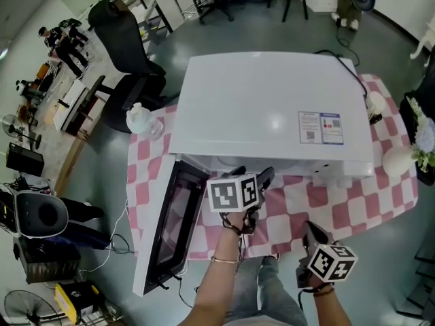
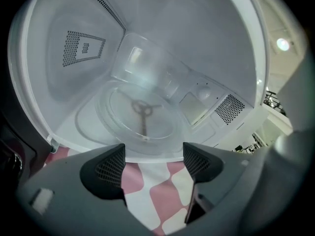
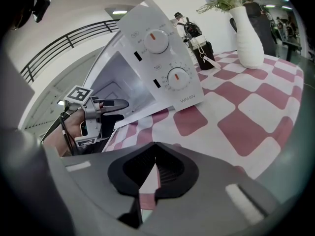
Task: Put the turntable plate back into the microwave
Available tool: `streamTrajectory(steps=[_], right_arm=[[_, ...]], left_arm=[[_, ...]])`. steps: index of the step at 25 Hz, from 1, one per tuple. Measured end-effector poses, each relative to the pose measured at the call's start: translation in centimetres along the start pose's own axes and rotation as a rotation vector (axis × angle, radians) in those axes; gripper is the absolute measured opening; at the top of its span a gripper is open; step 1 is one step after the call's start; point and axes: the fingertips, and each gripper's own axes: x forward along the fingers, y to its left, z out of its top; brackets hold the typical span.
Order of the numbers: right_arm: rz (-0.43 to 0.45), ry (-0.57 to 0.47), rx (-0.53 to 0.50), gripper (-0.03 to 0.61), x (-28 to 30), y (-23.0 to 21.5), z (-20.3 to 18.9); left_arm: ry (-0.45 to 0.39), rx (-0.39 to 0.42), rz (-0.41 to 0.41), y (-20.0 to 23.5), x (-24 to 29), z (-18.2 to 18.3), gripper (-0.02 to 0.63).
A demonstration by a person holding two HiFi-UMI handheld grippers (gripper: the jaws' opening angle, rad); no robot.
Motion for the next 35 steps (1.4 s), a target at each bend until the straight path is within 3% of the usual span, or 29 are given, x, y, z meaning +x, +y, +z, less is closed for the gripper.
streamTrajectory(steps=[18, 23, 26, 35], right_arm=[[0.028, -0.005, -0.031, 0.011, -0.4, 2.1, 0.3], [0.040, -0.024, -0.045, 0.011, -1.3, 3.0, 0.8], [0.042, -0.042, -0.051, 0.011, -2.1, 3.4, 1.2], [0.069, -0.119, -0.105, 0.011, -5.4, 6.1, 3.7]], left_arm=[[-0.043, 0.020, -0.007, -1.0, -2.7, 0.1, 0.359], [-0.061, 0.057, 0.008, -1.9, -5.0, -0.4, 0.346], [-0.090, 0.092, 0.034, -2.5, -6.9, -0.4, 0.308], [-0.252, 0.186, 0.098, -4.0, -14.3, -0.2, 0.114]])
